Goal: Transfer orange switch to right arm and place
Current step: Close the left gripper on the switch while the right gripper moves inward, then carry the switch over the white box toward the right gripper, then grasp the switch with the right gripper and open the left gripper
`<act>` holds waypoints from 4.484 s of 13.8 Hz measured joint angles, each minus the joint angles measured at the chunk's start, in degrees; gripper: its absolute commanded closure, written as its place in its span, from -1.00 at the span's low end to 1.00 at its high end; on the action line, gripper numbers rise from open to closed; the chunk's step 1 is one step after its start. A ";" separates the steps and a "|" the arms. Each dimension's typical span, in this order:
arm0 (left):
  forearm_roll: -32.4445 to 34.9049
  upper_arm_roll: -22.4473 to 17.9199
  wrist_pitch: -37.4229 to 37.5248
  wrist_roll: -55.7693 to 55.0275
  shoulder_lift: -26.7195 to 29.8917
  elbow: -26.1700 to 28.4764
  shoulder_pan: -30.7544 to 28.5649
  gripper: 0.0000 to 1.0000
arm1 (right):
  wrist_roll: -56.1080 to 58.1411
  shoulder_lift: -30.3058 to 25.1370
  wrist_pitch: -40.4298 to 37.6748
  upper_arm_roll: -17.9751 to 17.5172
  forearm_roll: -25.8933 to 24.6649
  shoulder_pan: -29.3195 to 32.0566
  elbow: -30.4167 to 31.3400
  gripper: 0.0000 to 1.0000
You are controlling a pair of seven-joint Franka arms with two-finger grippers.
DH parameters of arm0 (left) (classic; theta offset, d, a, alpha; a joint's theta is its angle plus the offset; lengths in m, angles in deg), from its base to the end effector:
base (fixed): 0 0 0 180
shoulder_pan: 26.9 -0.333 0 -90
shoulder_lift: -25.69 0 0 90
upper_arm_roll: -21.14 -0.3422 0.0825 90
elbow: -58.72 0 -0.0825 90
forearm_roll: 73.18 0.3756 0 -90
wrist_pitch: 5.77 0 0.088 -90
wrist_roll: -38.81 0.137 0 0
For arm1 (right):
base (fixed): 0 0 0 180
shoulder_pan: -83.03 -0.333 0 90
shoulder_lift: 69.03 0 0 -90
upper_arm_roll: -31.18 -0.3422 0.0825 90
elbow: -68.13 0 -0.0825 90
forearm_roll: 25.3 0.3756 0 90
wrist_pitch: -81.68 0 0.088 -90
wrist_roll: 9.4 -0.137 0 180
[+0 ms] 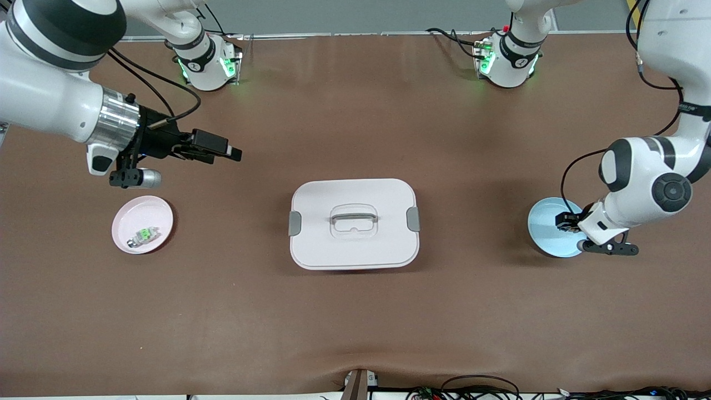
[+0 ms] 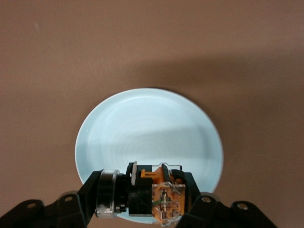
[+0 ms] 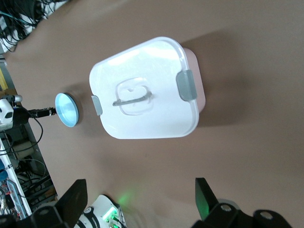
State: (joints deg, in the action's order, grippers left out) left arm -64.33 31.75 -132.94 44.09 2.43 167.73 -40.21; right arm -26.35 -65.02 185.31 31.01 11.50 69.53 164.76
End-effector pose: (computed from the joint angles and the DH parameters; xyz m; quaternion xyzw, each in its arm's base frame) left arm 0.6191 0.0433 0.2828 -0.9968 0.0657 0.0411 0.0201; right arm 0.5572 0.2048 0.5701 -0.9462 0.0935 0.0576 0.3043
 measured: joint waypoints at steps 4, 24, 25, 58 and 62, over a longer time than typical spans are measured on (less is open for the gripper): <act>-8.48 4.59 13.68 -5.19 2.07 -8.83 0.31 0.81 | 2.55 -0.03 3.83 -0.03 2.40 -0.64 0.25 -1.00; -31.69 13.19 19.36 -76.97 -3.50 -29.11 20.16 0.81 | 1.01 -6.29 14.07 -0.13 10.98 -8.39 10.81 -1.00; -31.89 13.19 19.03 -78.90 -4.02 -30.24 21.25 0.81 | 0.90 -6.29 16.39 -0.19 10.72 -9.80 11.10 -1.00; -36.02 13.03 7.69 -97.29 -7.96 -31.50 30.85 0.79 | -7.98 7.40 47.61 0.10 11.51 -25.19 10.58 -0.29; -36.02 13.03 7.69 -97.29 -7.98 -31.59 30.87 0.77 | -7.96 7.55 47.67 0.41 11.50 -24.98 10.50 -0.09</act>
State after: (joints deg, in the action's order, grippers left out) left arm -100.36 44.77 -125.26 -53.19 -5.55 136.13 -9.35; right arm -34.32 -57.47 232.98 31.41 23.00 44.55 175.26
